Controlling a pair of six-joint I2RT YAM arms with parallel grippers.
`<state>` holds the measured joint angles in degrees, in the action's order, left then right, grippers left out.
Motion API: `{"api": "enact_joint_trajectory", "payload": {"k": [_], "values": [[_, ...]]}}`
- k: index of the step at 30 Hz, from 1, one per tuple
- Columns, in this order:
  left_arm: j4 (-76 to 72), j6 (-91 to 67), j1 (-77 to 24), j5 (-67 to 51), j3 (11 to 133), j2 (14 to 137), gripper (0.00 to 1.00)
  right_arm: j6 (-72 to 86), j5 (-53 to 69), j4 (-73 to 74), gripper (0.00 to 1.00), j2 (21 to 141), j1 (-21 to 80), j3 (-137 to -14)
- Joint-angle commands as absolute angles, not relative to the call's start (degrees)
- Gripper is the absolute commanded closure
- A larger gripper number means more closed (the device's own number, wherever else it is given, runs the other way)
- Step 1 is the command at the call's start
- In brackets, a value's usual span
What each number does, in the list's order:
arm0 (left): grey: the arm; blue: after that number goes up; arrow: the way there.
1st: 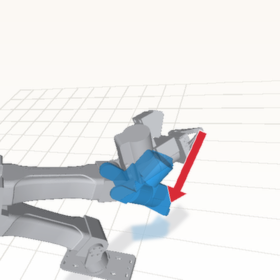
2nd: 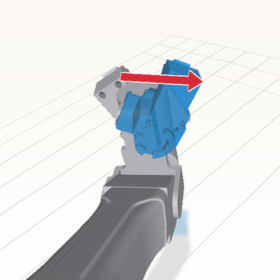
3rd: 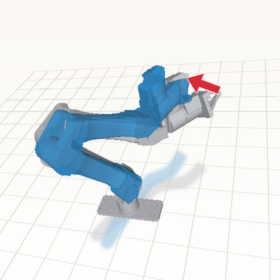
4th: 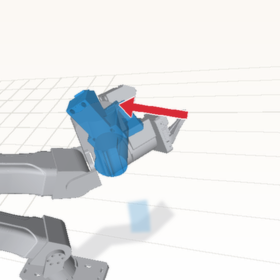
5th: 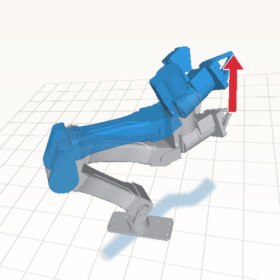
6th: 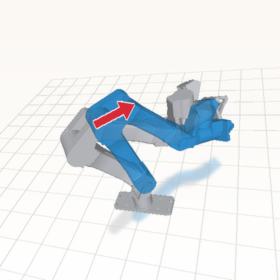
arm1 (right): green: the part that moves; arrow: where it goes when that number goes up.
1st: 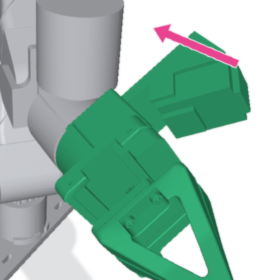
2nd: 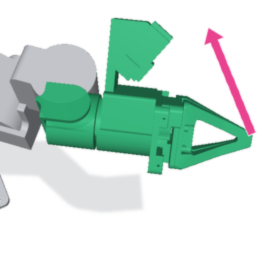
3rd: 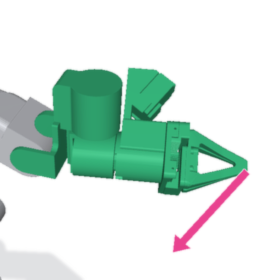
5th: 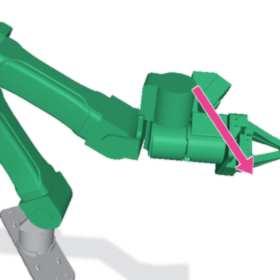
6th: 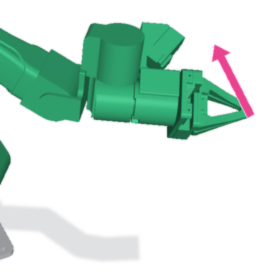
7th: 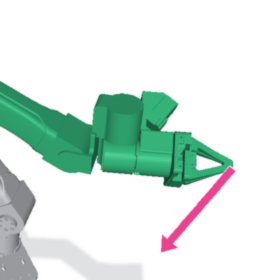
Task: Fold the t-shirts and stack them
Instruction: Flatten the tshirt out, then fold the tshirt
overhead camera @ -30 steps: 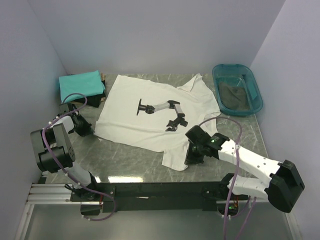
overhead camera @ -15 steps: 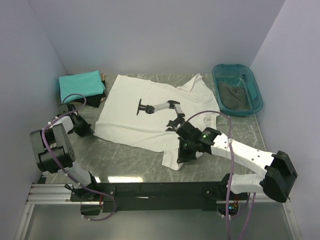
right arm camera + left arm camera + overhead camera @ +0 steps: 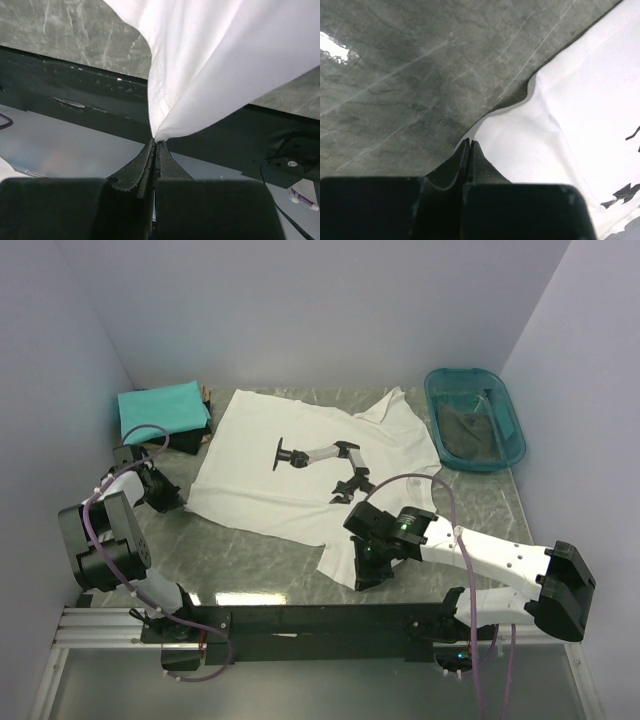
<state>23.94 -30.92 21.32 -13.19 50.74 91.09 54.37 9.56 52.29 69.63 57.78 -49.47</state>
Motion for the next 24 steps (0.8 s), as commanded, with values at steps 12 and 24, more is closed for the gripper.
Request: {"api": "enact_joint_trajectory", "payload": {"k": [12,24], "values": [[27.4,-30.7,22.2,-11.3,50.2,82.2,0.99,57.7,11.4,62.9,1.00,63.5,59.4,-51.6],[30.1,-31.1,22.9,-9.1,45.6,75.1,0.99,61.8,14.2,63.7,1.00,58.6,62.1,-48.3]]}}
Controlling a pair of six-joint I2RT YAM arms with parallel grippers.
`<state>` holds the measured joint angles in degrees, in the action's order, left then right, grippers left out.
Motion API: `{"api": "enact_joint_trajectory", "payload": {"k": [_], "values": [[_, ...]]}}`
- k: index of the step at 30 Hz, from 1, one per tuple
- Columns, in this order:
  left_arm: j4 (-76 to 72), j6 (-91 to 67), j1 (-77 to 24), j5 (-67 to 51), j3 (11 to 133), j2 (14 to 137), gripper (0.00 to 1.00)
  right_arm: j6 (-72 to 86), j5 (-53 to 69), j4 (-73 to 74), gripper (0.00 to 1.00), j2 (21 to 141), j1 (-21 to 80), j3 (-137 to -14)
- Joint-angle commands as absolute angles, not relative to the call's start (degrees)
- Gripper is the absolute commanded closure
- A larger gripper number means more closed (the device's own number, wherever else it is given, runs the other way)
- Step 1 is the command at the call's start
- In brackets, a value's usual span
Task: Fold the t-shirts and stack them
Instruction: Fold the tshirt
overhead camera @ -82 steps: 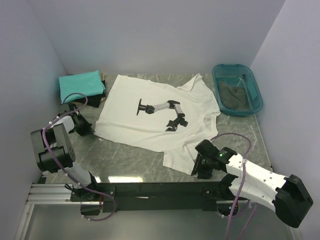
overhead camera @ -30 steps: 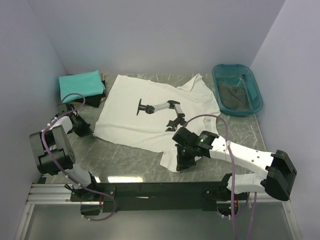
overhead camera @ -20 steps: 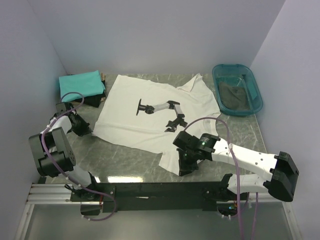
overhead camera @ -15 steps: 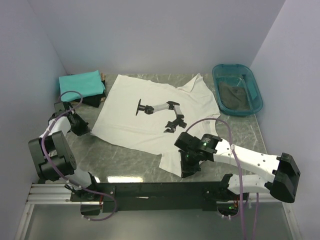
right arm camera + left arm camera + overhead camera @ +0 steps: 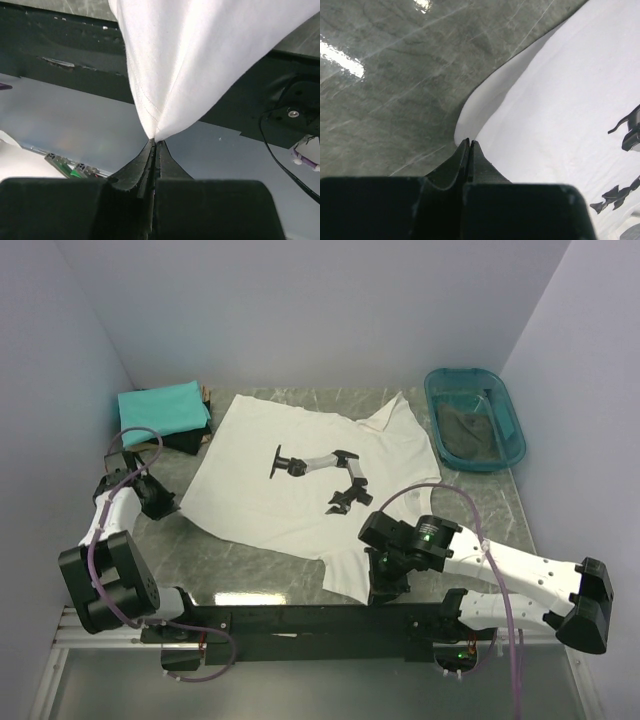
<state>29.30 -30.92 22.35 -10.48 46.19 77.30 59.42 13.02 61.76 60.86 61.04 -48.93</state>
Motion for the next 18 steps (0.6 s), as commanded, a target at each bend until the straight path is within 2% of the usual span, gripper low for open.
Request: {"api": "enact_joint_trajectory", "payload": {"k": [1,8,18], "values": [[30.1,-31.1,22.9,-9.4,45.5,74.9,0.99,62.4,13.7,64.0,1.00,58.3,62.1,-48.3],[28.8,-31.9,22.9,-11.9,48.5,77.6,0.99,64.5,8.9,62.3,1.00,59.3,60.7,-49.1],[26.2,-30.4,22.4,-16.2,53.4,83.6,0.99,55.7,5.5,56.3,1.00,62.5,45.9,-48.2]]}}
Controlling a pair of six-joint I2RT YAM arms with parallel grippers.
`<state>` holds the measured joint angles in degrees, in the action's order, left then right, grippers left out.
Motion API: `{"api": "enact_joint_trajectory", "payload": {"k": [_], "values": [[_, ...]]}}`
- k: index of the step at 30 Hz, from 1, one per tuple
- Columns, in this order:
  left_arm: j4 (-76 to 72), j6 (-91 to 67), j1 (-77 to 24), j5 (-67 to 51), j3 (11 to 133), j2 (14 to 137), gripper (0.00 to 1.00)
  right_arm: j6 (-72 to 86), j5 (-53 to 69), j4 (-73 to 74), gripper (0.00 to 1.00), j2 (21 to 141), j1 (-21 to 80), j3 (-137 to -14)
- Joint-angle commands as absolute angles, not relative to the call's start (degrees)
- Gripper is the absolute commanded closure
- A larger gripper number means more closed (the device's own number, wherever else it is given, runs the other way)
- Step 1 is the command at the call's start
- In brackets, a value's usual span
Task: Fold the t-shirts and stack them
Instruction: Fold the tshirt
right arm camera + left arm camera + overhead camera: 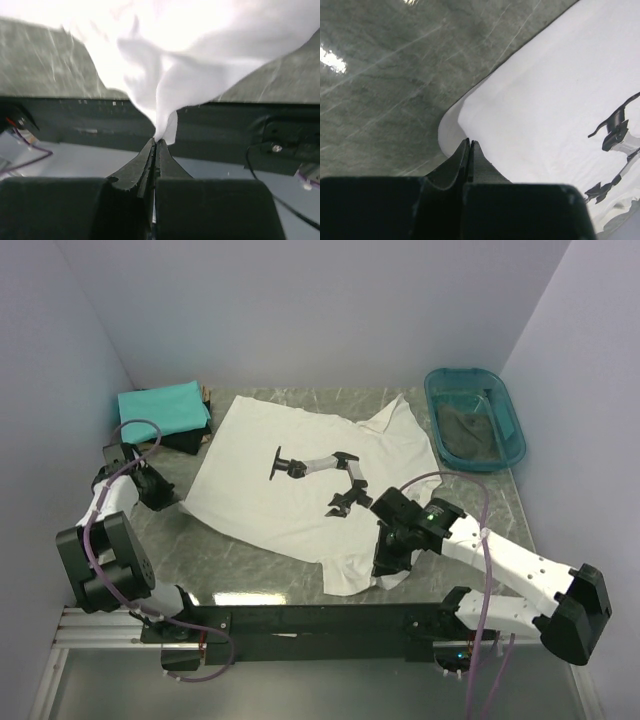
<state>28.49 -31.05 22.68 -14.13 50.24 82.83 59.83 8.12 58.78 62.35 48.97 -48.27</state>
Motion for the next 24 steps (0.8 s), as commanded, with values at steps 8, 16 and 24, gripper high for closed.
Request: {"api": "enact_joint_trajectory", "payload": {"k": [8,16,24], "values": [[25.2,-31.1,18.1,-15.9,60.1,89.2,0.99,46.2,4.2,53.9,1.00,67.7,32.9,-51.4],[27.1,-31.1,14.9,-15.6,70.8,95.7,0.99,38.8,3.3,53.0,1.00,73.5,24.4,-57.3],[29.4,-29.6,12.8,-18.4,81.7,103.4,0.99,33.5,2.2,53.4,1.00,77.7,16.5,-64.2]]}}
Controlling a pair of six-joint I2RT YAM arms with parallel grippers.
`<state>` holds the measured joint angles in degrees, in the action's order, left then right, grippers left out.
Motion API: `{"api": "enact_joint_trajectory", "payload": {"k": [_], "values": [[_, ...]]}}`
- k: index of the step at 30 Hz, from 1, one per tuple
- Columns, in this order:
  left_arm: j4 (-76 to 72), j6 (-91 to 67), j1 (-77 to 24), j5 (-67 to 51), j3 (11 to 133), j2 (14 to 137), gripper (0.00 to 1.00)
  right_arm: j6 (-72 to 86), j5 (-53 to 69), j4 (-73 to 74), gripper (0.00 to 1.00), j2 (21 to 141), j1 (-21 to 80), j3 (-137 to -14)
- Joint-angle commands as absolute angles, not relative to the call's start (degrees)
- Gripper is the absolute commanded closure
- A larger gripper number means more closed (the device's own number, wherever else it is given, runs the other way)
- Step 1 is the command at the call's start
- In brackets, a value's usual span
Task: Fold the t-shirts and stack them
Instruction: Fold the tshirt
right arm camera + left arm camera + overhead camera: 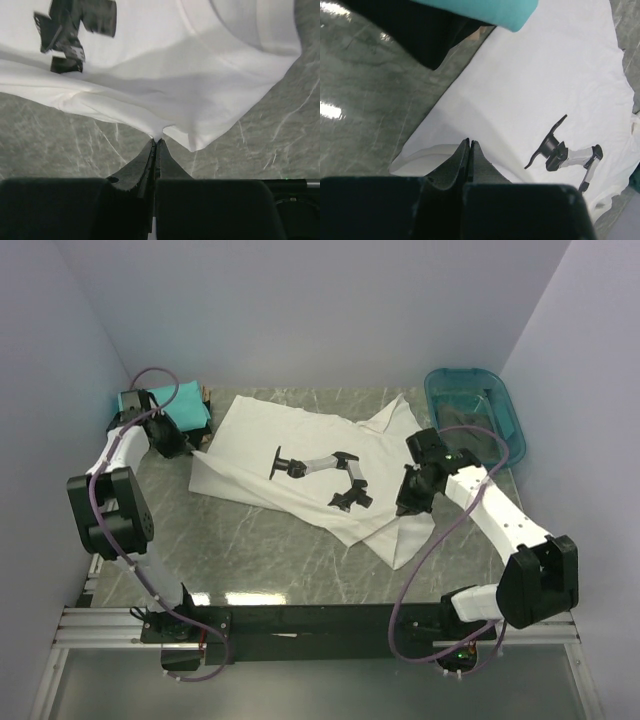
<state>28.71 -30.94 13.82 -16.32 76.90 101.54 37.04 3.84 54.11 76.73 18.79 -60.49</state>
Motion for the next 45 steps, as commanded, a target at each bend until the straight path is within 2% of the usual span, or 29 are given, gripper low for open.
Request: {"api": "enact_joint_trajectory", "payload": {"k": [1,13,21,23,25,26,27,29,31,33,37,45], "values": [[29.8,-29.5,12.5,-18.6,82.5,104.8,0.99,33.1,2.2,53.5,1.00,78.1,15.8,-65.0],[34.0,-27.7,10.1,-20.6,98.0,114.9,0.99,28.0,0.8,55.1,1.00,88.6,11.7,-78.0],[36.7,-27.5,8.7,-19.8,104.5,120.2,0.98,26.0,0.1,55.8,1.00,93.9,10.7,-81.5],[37.3,-27.4,8.7,-19.6,105.0,121.0,0.93,25.8,0.3,55.2,1.00,95.2,10.7,-82.1],[37.6,-27.5,8.4,-18.9,104.9,121.3,0.73,25.5,0.5,55.0,1.00,96.2,10.7,-83.0],[37.7,-27.7,8.5,-18.4,104.9,121.2,0.56,25.2,0.7,54.8,0.97,97.1,10.6,-83.3],[37.7,-27.7,8.4,-18.1,104.3,120.9,0.49,25.2,1.2,54.7,0.78,97.6,10.6,-83.8],[37.6,-27.9,8.4,-17.2,103.7,120.4,0.37,25.5,1.6,54.1,0.56,98.2,10.6,-84.5],[37.9,-27.6,8.4,-16.8,102.3,119.5,0.33,25.8,2.1,54.0,0.43,98.0,10.7,-84.9],[38.0,-27.3,8.4,-15.9,100.6,117.7,0.30,26.0,2.5,53.7,0.34,97.0,10.7,-83.9],[37.5,-26.4,8.5,-13.7,92.3,114.2,0.29,27.4,3.3,52.3,0.32,91.1,10.6,-74.6],[36.0,-25.5,9.0,-10.1,80.7,108.3,0.34,32.9,9.2,46.4,0.33,79.1,10.6,-54.5]]}}
